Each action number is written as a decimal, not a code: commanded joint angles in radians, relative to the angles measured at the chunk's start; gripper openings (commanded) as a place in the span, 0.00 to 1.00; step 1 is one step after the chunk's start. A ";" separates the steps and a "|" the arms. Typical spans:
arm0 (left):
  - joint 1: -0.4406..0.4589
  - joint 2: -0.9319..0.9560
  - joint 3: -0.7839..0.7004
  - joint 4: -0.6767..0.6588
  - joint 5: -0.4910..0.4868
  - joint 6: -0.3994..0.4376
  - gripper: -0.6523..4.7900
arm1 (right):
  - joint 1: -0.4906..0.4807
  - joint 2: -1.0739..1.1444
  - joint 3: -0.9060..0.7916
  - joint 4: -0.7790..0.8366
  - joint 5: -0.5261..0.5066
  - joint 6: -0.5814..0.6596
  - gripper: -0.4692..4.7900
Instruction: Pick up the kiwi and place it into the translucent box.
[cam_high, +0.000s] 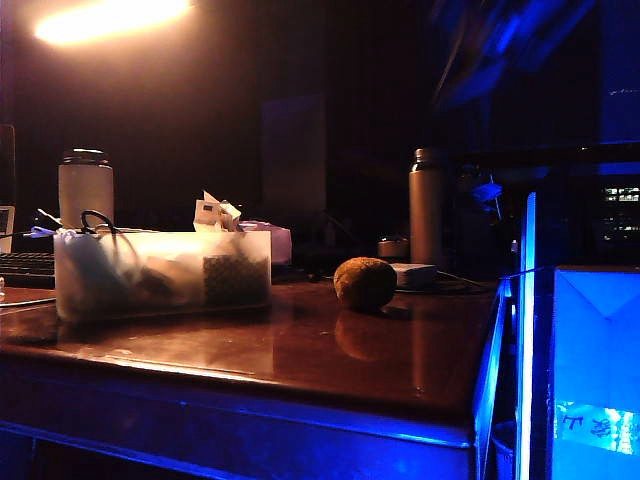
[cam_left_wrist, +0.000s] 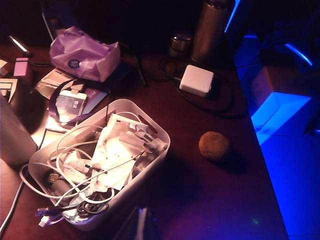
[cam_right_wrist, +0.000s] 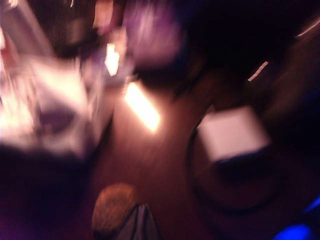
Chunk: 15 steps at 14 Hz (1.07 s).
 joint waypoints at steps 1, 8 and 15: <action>-0.001 -0.004 0.006 0.008 -0.001 -0.003 0.11 | 0.055 0.144 0.036 -0.004 0.010 0.010 0.09; -0.001 -0.004 0.005 0.007 -0.001 -0.003 0.11 | 0.217 0.310 0.036 0.094 0.233 0.072 1.00; -0.001 -0.004 0.005 0.006 0.002 -0.003 0.11 | 0.228 0.379 0.035 0.118 0.306 0.121 1.00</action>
